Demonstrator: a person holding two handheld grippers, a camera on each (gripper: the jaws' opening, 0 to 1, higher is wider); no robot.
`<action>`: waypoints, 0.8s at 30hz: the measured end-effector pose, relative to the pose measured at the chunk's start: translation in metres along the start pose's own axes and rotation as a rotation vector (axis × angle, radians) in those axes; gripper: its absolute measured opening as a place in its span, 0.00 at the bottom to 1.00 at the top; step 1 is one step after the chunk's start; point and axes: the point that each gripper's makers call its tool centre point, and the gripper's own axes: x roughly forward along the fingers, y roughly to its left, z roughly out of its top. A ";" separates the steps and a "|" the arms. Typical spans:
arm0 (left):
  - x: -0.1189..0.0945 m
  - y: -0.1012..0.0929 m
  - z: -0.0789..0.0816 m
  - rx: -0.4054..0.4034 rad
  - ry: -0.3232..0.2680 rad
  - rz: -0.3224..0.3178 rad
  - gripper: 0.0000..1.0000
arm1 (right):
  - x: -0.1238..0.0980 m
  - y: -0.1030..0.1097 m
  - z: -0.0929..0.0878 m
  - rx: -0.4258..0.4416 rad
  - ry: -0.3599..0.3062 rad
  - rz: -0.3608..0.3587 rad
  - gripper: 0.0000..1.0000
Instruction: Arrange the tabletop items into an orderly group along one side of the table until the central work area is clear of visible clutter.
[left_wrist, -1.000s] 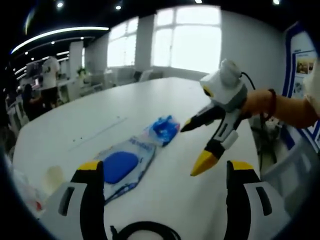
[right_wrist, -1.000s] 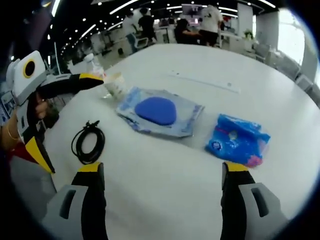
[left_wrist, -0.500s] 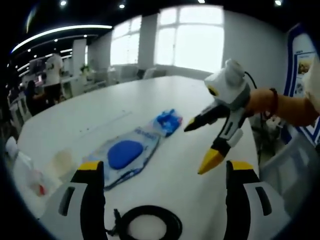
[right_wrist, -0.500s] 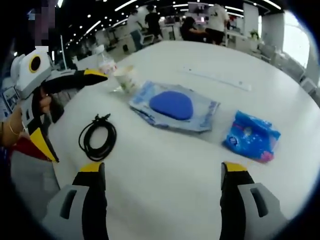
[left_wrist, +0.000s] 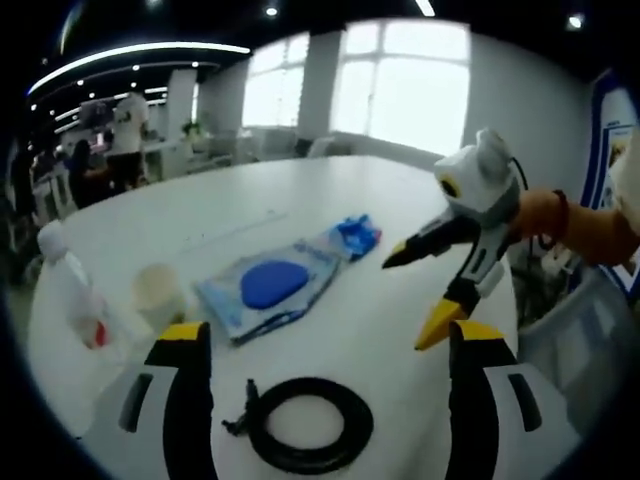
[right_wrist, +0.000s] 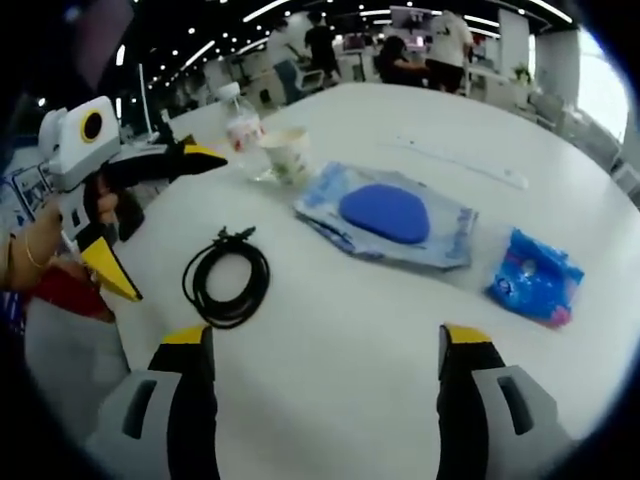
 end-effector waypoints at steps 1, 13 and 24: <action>-0.002 0.002 -0.001 -0.004 0.001 0.006 0.95 | 0.001 0.002 0.000 0.000 -0.001 0.003 0.91; -0.017 0.018 -0.009 -0.041 -0.017 0.057 0.95 | 0.011 0.027 0.002 -0.010 -0.015 0.041 0.86; -0.022 0.037 -0.026 -0.062 0.002 0.119 0.86 | 0.025 0.048 0.000 -0.010 -0.013 0.084 0.82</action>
